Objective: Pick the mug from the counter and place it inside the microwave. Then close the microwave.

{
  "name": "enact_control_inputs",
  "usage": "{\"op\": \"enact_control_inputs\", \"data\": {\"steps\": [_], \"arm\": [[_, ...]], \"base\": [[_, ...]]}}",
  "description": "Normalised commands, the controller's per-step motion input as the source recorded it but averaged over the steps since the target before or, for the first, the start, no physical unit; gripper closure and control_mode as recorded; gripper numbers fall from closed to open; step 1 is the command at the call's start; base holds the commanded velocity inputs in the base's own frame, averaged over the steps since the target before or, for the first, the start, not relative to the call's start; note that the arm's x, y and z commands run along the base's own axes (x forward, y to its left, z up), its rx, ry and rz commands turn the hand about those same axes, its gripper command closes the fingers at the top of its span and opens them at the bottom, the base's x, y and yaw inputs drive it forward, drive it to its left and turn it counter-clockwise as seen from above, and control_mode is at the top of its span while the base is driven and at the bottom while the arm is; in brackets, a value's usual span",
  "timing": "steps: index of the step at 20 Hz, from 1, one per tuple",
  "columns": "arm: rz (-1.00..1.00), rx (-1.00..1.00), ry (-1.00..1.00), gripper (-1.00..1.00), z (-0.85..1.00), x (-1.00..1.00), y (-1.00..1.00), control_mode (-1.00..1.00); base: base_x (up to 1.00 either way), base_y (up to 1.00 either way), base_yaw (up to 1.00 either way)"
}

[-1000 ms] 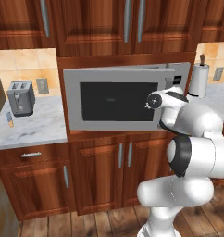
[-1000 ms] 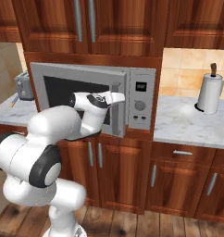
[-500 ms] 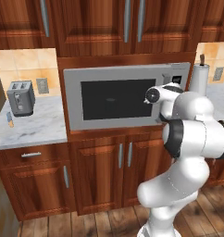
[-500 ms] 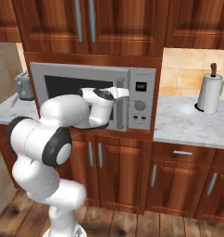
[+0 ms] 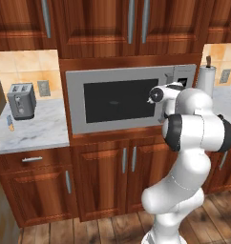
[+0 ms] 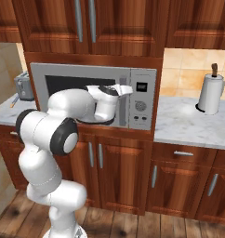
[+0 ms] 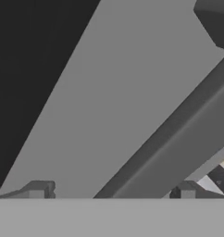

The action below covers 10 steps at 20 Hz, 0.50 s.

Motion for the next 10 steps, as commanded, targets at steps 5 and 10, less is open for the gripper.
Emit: {"op": "enact_control_inputs", "data": {"steps": [5,10], "arm": [[0.00,0.03,0.00,-1.00,0.00,0.45,-0.15,-1.00],[0.00,0.00,0.00,-1.00,0.00,0.12,-0.09,-1.00]], "base": [[0.00,0.00,0.00],[0.00,0.00,0.00]]}}
